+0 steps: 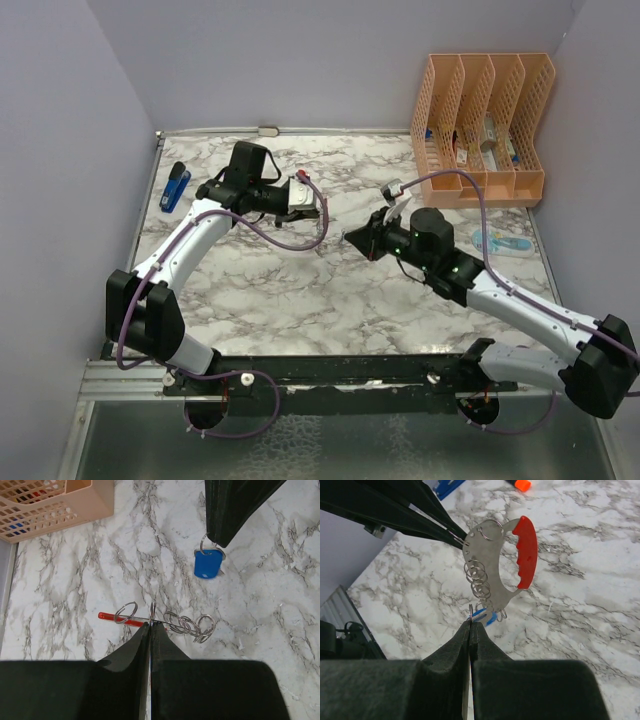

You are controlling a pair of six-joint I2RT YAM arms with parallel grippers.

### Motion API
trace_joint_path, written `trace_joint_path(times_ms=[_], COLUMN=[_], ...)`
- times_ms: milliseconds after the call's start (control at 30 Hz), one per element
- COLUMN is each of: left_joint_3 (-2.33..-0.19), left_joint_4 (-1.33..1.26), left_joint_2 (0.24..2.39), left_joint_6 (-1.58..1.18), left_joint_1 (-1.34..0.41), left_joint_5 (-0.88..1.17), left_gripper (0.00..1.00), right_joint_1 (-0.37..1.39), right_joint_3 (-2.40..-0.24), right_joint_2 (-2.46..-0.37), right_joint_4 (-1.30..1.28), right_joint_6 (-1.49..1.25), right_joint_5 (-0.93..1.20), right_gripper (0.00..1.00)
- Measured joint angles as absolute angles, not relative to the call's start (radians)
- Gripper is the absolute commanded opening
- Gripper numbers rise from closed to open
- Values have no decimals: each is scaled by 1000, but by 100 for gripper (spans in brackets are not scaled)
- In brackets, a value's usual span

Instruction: Put the keys on the keyring

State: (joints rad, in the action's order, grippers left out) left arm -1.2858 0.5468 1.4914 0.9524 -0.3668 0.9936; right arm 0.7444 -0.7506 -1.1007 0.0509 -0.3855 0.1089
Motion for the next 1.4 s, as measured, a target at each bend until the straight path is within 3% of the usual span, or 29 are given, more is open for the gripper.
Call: trace_joint_path(times_ms=[567, 1400], left_joint_3=[-1286, -1285], left_joint_4=[505, 495], left_joint_2=[1491, 1491], left_joint_6=[864, 843], left_joint_1=[-382, -393], left_joint_5=[971, 956], left_gripper=[0, 0], right_joint_1=[744, 744], right_joint_3=[-819, -852], right_joint_2=[-1232, -1301], right_joint_4=[247, 271], right_joint_6=[-503, -554], right_joint_5=[156, 150], right_gripper=[1, 1])
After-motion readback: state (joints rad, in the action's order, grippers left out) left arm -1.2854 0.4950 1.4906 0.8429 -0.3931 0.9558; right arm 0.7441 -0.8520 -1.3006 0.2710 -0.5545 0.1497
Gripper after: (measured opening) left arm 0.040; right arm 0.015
